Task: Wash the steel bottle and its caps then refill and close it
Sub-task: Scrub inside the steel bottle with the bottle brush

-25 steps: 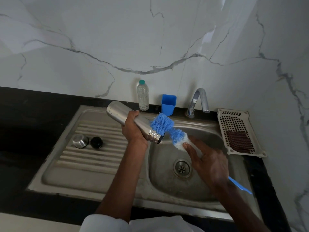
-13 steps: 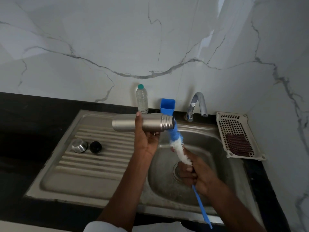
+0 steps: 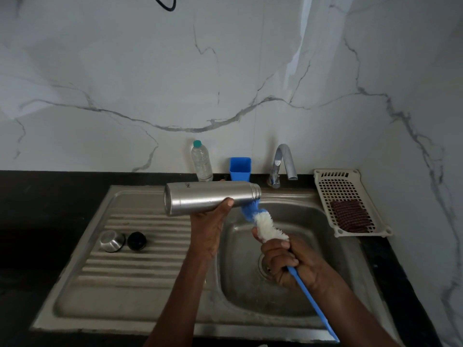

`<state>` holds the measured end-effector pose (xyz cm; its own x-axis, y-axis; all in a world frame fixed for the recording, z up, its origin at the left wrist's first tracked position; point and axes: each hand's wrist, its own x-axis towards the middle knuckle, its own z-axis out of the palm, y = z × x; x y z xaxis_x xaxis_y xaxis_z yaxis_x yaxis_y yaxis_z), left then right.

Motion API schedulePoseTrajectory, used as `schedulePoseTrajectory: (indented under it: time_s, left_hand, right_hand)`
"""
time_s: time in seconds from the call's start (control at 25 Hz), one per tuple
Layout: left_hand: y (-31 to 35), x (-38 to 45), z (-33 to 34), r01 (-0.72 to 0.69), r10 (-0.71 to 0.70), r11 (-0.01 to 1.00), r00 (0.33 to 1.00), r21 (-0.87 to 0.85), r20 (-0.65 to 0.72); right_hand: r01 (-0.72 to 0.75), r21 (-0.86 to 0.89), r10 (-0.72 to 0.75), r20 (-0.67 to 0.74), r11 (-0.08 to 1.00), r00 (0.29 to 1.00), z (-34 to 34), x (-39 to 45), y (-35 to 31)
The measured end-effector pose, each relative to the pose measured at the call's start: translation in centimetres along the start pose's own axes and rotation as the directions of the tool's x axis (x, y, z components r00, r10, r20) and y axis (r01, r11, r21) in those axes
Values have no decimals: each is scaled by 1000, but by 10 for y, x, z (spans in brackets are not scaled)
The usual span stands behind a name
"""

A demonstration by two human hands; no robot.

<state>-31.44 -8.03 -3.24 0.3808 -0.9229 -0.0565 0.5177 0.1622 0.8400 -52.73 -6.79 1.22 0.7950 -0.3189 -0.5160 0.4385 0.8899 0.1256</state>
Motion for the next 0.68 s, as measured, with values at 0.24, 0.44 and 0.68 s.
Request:
schedulePoseTrajectory:
  time_s: [0.24, 0.44, 0.68]
  left_hand:
    - [3, -7, 25, -91, 135, 971, 972, 221, -193]
    - [10, -5, 53, 169, -266, 952, 870, -256, -414]
    - [29, -3, 64, 312, -585, 729, 746, -609, -317]
  right_hand:
    - [307, -397, -412, -210, 865, 887, 3, -14, 8]
    - [111, -955, -934, 294, -276, 201, -10, -9, -8]
    - [-140, -747, -757, 620, -650, 204, -47, 7, 18]
